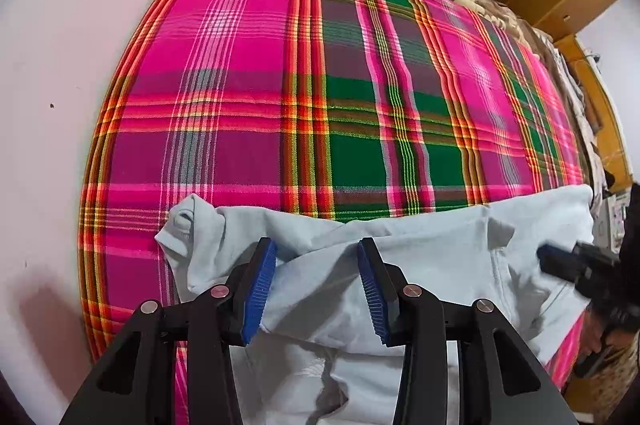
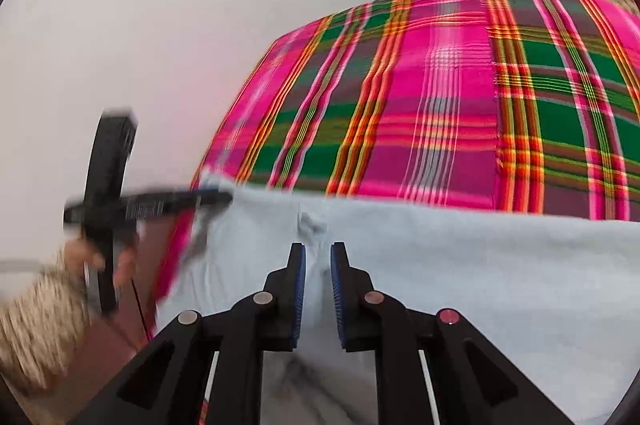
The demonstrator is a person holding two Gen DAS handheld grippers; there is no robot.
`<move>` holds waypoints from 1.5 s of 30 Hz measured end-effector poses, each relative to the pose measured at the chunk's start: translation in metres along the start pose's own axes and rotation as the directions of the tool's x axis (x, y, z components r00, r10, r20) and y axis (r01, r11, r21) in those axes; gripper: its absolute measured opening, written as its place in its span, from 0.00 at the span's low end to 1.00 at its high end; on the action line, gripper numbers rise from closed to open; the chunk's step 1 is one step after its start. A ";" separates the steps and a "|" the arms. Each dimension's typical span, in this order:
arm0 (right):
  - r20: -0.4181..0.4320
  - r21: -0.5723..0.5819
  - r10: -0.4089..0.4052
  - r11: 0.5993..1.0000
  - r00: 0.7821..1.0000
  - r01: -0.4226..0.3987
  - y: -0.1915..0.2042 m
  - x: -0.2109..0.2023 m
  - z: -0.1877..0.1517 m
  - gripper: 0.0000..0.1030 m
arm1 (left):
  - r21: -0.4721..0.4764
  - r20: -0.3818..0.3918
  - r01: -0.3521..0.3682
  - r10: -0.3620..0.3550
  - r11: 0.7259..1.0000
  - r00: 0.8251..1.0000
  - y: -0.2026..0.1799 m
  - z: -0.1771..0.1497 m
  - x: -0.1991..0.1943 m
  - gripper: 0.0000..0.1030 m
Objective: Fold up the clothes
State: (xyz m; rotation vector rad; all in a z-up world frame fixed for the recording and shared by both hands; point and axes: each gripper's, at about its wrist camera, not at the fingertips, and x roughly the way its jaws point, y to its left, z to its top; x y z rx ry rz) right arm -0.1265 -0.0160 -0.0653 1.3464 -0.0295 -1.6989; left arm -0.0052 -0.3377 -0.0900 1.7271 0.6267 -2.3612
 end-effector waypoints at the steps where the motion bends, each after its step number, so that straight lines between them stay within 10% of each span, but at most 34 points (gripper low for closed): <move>1: -0.037 -0.052 -0.021 0.998 0.999 0.019 0.004 0.003 -0.007 0.14 | -0.002 -0.003 0.001 -0.001 1.000 1.000 0.000 0.000 -0.001 0.43; 8: -0.188 -0.389 -0.173 0.917 0.967 0.089 0.042 0.017 -0.048 0.14 | 0.003 -0.018 -0.012 0.012 1.000 1.000 -0.005 0.007 0.004 0.43; 16: -0.179 -0.468 -0.268 0.869 0.947 0.158 0.050 -0.007 -0.066 0.14 | -0.013 -0.027 -0.001 0.001 1.000 1.000 -0.010 0.024 0.015 0.43; 22: -0.059 -0.351 -0.095 0.934 0.994 0.069 0.070 -0.029 -0.051 0.30 | -0.006 -0.037 -0.020 0.020 1.000 0.999 -0.013 0.024 0.016 0.45; 30: -0.065 -0.262 -0.146 0.957 0.987 0.124 0.070 -0.002 -0.070 0.32 | 0.168 0.024 0.039 -0.044 0.985 0.999 -0.066 0.037 0.000 0.46; 39: -0.020 -0.182 -0.156 0.972 0.988 0.150 0.068 -0.007 -0.079 0.31 | 0.474 -0.092 0.148 -0.118 0.868 0.989 -0.152 0.037 0.039 0.47; 45: -0.014 -0.135 -0.152 0.980 0.988 0.148 0.057 -0.012 -0.084 0.31 | 0.505 -0.103 0.153 -0.117 0.849 0.988 -0.171 0.043 0.048 0.47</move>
